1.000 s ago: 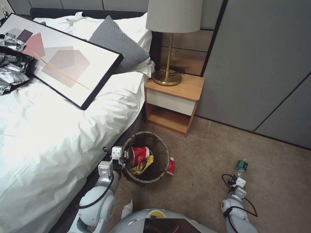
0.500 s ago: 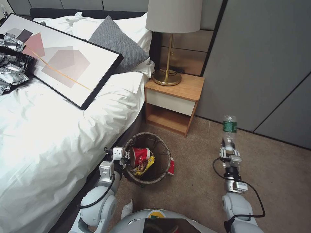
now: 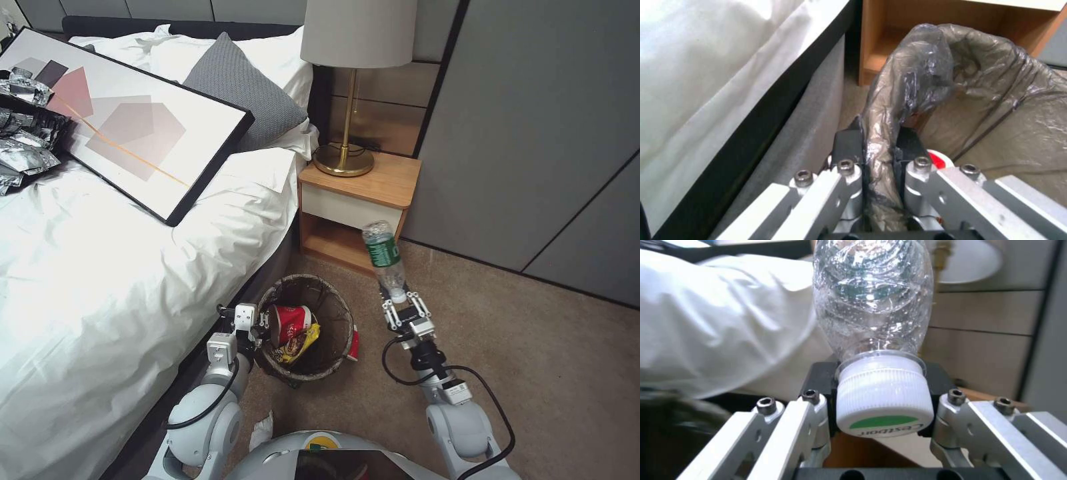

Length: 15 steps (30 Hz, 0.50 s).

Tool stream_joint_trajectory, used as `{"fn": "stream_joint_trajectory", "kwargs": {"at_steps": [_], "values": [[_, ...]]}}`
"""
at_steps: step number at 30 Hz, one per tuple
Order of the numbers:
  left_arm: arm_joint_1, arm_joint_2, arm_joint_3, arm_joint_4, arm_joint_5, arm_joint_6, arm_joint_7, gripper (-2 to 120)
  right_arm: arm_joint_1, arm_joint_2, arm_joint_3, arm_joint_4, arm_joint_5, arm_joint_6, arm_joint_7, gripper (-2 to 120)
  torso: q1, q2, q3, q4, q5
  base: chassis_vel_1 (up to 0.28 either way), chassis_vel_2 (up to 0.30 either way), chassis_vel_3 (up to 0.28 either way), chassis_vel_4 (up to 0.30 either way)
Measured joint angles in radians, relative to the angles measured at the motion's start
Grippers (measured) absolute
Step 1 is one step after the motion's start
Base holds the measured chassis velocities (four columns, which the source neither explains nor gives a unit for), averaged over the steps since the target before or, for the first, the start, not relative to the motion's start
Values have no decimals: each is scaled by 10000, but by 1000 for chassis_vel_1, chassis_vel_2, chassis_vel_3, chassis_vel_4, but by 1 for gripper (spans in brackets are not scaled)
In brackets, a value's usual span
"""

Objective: Pick up the trash bin, then pick up the garbage from the floor and place it into the trash bin.

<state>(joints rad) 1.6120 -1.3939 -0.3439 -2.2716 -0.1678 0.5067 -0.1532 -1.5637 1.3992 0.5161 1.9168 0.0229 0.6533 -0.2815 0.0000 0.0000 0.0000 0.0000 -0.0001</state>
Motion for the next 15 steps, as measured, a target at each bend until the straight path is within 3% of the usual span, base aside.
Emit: {"fn": "stream_joint_trajectory", "kwargs": {"at_steps": [5,15], "values": [[-6,0,22,1,-2,0,3,7,69,-287,-572,-138,170,-159,-601,29,0,0,0,0,0,0,0,0,0],[24,-23,127,-22,53,3,3,7,334,-444,-1479,-457,175,-507,-567,29,0,0,0,0,1,0,0,0,0]]}}
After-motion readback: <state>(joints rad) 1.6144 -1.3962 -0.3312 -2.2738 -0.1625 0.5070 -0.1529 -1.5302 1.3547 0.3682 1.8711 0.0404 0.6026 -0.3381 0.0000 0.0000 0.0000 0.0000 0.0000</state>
